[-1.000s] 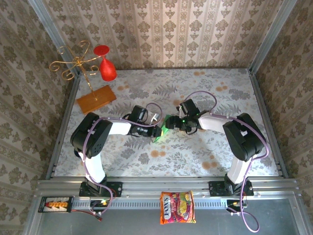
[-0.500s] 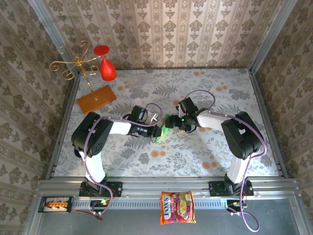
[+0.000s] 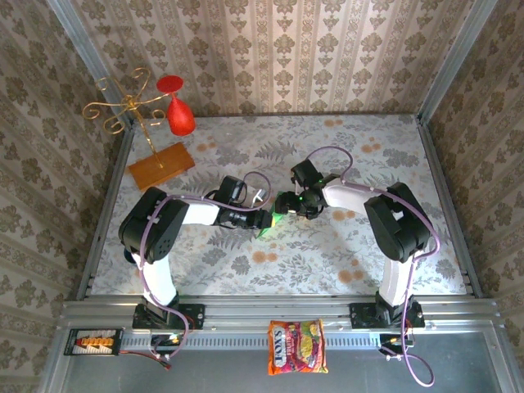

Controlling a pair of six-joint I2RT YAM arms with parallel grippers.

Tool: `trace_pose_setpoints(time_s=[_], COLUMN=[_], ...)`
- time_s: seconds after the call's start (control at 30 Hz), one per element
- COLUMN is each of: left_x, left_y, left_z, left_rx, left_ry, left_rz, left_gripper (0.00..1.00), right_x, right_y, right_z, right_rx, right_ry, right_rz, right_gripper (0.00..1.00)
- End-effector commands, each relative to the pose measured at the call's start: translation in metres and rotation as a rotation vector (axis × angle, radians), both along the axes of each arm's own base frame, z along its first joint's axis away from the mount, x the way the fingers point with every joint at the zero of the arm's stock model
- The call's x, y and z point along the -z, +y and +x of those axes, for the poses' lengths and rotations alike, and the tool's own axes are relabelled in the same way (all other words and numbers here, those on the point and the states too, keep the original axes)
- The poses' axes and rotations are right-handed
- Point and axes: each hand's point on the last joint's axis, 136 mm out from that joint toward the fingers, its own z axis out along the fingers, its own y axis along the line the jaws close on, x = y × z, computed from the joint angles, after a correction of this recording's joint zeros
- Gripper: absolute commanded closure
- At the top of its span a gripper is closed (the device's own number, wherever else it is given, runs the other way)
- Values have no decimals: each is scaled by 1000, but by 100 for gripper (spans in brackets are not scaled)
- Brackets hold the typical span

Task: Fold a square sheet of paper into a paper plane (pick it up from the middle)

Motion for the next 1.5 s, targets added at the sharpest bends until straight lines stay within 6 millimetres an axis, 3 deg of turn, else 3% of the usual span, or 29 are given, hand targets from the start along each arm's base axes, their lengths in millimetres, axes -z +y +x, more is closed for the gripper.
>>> trace_pose_setpoints(time_s=[0.0,0.7,1.1,1.47], left_x=[2,-15,-12,-1], left_y=[10,21,43,34], left_z=[-1,-2,-2,-7], left_rx=[-25,-38,-55,-12], left_ry=[-10,-73,-158,-156], left_rz=[42,78,201,250], left_gripper=[73,60,51,47], right_x=[51,57,56,57], right_y=[-17,-13,-8,-8], right_z=[-12,-15,-14,-14], right_rx=[16,0,-10,-9], right_ry=[78,119,125,133], right_rz=[-125,-120,-111,-112], right_gripper=[23,23,23,23])
